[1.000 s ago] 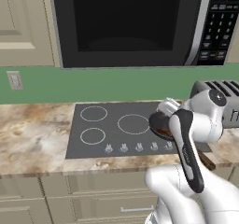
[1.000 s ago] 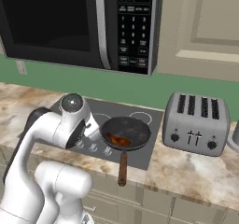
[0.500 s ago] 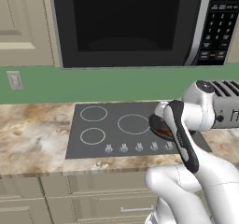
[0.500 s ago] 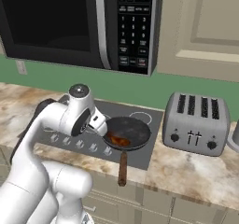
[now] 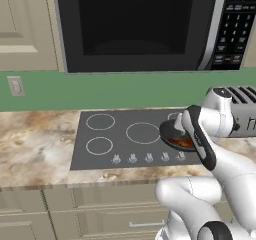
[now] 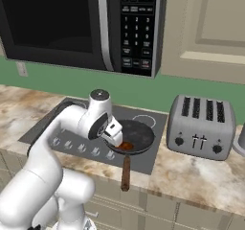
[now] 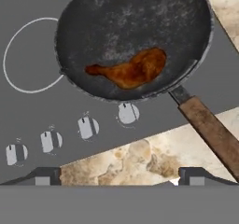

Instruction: Take the chicken drumsticks from the pan and place one on each plate on the dining counter.

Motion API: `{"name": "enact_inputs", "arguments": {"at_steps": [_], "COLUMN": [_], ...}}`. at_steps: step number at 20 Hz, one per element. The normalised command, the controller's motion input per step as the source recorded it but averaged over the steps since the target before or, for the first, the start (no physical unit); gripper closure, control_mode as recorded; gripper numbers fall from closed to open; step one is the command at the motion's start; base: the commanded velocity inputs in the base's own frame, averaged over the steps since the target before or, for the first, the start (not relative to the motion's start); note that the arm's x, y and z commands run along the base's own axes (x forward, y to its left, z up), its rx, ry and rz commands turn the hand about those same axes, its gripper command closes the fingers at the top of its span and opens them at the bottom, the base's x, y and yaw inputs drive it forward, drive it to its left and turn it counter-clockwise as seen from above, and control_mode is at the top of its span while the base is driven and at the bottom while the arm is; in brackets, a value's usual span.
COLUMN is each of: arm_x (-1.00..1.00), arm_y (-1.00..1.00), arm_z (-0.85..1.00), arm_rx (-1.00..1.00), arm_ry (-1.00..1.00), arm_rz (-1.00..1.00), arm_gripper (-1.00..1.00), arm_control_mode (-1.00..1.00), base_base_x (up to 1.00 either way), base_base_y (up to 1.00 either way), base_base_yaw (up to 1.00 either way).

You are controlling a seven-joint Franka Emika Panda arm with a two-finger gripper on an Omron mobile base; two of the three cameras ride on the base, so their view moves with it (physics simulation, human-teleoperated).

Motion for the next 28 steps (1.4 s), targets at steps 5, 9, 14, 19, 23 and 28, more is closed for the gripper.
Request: {"name": "enact_inputs", "arguments": {"at_steps": [5,9,14,19,23,28], "arm_x": [0.25,0.57,0.6,0.39,0.26,0.24], "arm_y": [-0.35,-0.18,-0.34,-0.41,-0.14,0.01], "arm_z": [-0.38,-0.09,-0.03,-0.18,-0.23,-0.23], "arm_rx": [0.05,0.0,0.01,0.07,0.09,0.07], "arm_ry": [0.0,0.0,0.08,0.19,0.19,0.09], "arm_rz": [-0.21,-0.13,-0.02,0.0,-0.02,-0.13], "arm_gripper": [-1.0,-1.0,-1.0,-1.0,-1.0,-1.0], "arm_control_mode": [-1.0,-1.0,-1.0,-1.0,-1.0,-1.0], "base_base_x": [0.0,0.0,0.0,0.0,0.0,0.0], "base_base_y": [0.0,0.0,0.0,0.0,0.0,0.0], "base_base_yaw": [0.0,0.0,0.0,0.0,0.0,0.0]}}
